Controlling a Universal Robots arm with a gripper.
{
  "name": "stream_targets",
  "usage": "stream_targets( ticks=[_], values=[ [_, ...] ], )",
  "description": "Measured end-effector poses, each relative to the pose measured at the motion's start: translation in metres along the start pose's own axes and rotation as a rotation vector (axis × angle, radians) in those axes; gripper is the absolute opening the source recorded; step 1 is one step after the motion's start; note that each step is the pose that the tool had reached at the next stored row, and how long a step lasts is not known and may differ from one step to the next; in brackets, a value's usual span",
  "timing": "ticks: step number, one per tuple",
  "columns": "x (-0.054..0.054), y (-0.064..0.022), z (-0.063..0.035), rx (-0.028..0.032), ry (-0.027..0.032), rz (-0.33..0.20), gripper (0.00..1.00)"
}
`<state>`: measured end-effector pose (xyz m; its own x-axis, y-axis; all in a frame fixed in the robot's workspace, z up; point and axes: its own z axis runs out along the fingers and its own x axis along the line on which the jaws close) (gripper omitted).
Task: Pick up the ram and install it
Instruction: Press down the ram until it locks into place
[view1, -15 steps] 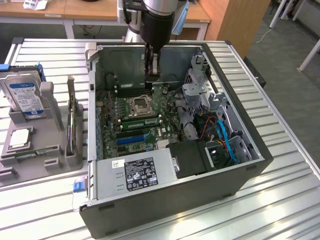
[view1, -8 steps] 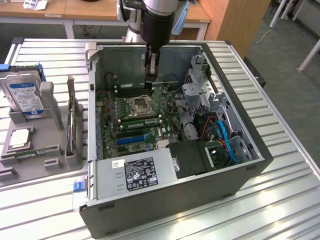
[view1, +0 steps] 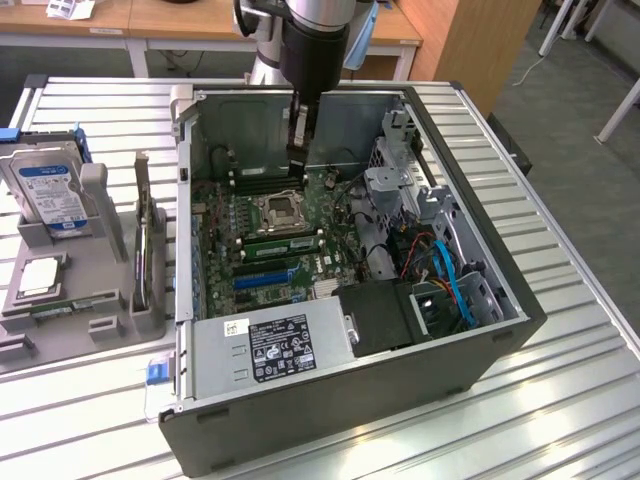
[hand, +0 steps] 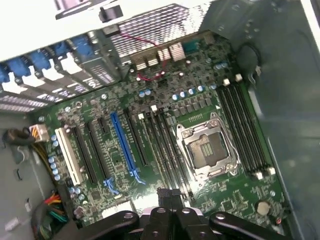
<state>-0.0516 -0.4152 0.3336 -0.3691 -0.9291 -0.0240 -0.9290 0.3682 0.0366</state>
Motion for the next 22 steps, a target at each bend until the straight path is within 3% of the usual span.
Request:
stream_targets(
  ticks=[22],
  values=[
    [0.0, 0.0, 0.0, 0.0086, -0.0125, 0.335, 0.1]
  ],
)
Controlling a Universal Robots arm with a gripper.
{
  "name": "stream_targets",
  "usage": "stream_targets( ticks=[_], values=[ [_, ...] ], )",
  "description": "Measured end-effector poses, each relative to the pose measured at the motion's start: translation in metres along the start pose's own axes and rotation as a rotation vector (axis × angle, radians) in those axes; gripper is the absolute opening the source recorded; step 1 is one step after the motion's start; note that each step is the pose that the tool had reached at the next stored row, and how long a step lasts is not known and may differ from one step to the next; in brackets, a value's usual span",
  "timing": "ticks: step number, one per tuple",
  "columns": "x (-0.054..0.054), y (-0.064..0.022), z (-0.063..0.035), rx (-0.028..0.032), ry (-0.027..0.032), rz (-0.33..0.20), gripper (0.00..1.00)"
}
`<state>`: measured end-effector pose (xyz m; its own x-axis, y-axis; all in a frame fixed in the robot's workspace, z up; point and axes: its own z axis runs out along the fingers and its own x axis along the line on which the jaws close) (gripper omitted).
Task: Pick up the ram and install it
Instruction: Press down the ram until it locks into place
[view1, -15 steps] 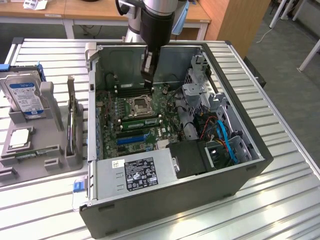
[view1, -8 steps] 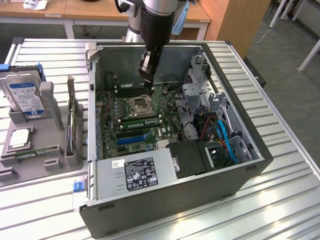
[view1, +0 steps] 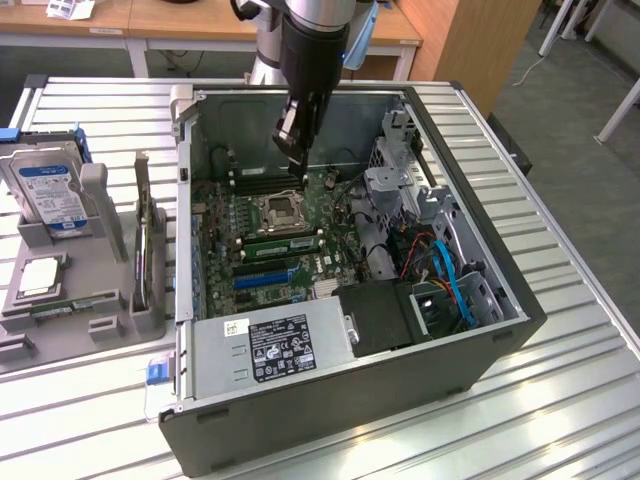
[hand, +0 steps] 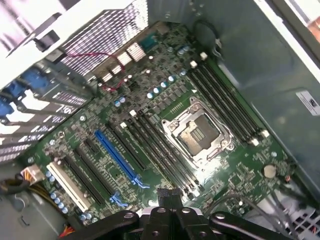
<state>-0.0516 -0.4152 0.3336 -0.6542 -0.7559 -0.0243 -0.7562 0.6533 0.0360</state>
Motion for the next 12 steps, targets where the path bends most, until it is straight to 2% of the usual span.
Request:
stream_targets(
  ticks=[12],
  values=[
    [0.0, 0.0, 0.0, 0.0049, -0.0071, 0.195, 0.1]
  ],
)
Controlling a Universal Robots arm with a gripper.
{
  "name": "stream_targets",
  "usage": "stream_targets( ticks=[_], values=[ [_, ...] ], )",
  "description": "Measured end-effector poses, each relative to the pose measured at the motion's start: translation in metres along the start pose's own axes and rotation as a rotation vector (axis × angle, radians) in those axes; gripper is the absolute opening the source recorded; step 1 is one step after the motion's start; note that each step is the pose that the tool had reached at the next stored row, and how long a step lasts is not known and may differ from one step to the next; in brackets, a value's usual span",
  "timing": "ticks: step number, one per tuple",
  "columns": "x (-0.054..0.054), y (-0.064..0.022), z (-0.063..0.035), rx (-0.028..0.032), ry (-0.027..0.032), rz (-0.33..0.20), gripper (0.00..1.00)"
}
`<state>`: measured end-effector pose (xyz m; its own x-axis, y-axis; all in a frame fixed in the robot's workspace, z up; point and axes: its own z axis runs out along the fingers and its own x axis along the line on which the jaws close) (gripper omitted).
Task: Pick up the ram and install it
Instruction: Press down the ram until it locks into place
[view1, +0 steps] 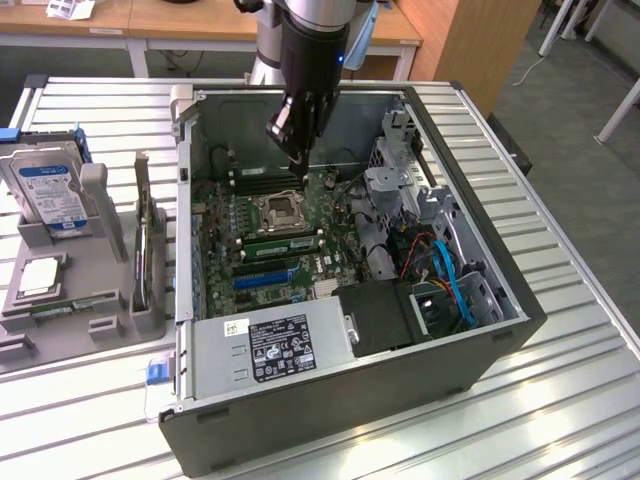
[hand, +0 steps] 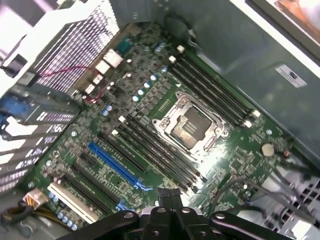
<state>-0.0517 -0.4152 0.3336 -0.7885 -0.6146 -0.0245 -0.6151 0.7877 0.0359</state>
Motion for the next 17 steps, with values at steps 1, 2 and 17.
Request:
stream_targets(
  ticks=[1, 2, 17],
  values=[
    [0.0, 0.0, 0.0, 0.0004, -0.0006, 0.016, 0.1],
    [0.0, 0.0, 0.0, 0.0008, -0.0012, 0.032, 0.1],
    [0.0, 0.0, 0.0, 0.009, -0.0131, 0.363, 0.1]
  ],
)
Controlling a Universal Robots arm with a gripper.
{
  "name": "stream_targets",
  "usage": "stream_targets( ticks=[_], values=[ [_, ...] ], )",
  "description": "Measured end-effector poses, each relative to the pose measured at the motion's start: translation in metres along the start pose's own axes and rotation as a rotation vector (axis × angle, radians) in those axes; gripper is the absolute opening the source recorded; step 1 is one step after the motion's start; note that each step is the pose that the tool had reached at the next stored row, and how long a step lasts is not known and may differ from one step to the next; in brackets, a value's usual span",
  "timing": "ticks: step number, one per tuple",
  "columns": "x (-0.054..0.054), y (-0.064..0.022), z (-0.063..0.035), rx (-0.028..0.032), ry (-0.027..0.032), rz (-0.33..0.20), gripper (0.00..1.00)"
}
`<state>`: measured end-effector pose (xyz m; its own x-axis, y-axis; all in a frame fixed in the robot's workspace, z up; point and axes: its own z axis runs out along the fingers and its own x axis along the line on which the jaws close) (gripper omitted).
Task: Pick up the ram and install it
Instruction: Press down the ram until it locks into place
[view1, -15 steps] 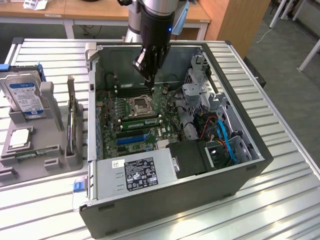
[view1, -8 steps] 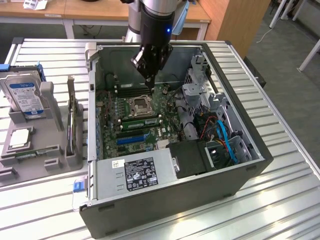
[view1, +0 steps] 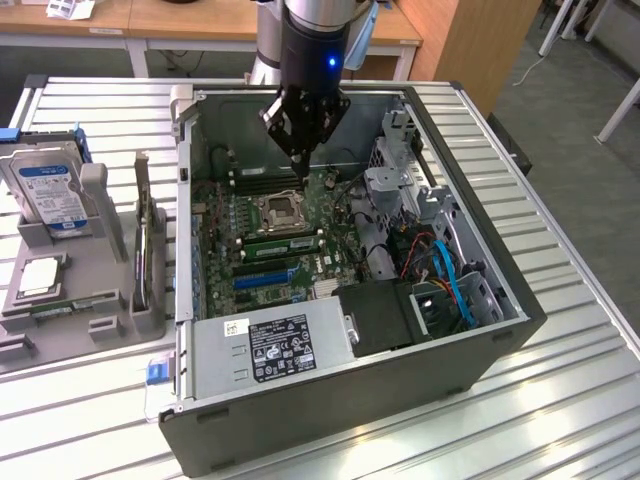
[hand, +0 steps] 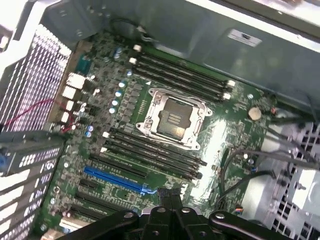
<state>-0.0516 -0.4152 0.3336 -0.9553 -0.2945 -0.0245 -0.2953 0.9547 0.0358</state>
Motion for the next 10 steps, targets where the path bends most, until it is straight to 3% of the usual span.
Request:
stream_targets(
  ticks=[10],
  values=[
    [0.0, 0.0, 0.0, 0.0044, -0.0062, 0.172, 0.1]
  ],
)
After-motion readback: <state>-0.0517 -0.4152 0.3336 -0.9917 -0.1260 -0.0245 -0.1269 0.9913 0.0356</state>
